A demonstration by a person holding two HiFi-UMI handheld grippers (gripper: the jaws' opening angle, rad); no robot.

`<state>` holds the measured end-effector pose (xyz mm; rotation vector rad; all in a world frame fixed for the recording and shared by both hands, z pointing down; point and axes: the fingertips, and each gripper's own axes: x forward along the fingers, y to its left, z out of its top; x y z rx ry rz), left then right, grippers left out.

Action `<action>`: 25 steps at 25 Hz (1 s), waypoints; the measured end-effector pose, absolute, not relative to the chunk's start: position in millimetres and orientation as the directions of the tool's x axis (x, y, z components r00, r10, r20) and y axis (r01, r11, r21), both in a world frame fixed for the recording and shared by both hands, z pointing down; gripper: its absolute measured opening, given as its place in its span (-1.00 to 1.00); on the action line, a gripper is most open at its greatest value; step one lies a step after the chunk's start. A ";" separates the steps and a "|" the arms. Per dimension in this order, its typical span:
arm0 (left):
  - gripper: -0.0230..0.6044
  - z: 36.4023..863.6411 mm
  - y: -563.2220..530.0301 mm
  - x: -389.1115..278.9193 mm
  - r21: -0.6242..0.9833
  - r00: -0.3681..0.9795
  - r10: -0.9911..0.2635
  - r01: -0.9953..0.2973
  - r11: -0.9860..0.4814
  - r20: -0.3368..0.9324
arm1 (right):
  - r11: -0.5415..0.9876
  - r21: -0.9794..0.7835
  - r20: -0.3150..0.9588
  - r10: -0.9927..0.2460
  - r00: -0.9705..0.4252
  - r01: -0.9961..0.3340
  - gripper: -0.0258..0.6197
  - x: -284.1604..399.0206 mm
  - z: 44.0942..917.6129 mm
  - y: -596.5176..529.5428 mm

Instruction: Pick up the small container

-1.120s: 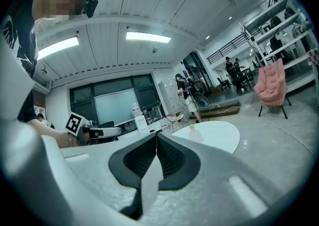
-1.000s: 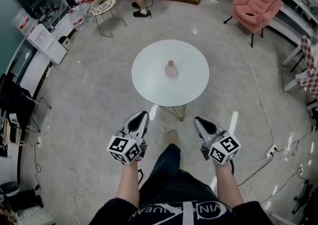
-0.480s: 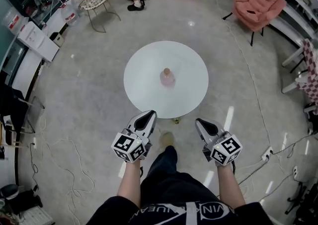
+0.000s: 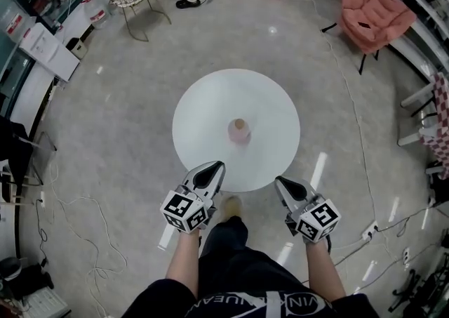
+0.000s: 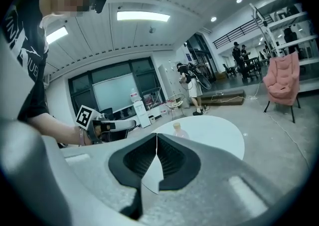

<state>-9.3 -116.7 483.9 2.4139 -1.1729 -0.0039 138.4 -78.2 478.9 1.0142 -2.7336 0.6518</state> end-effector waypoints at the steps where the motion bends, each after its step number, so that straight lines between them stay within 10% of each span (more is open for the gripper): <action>1: -0.86 486.5 -123.7 -10.5 0.404 0.635 -0.748 -0.746 -0.530 0.192 | 0.680 -0.345 0.297 -0.575 -0.762 -0.647 -0.90 136.4 482.1 -84.3; 25: -0.86 558.9 -169.1 12.9 0.425 0.542 -0.782 -0.813 -0.398 0.306 | 0.844 -0.289 0.420 -0.312 -0.852 -0.451 -0.84 89.6 558.5 -187.2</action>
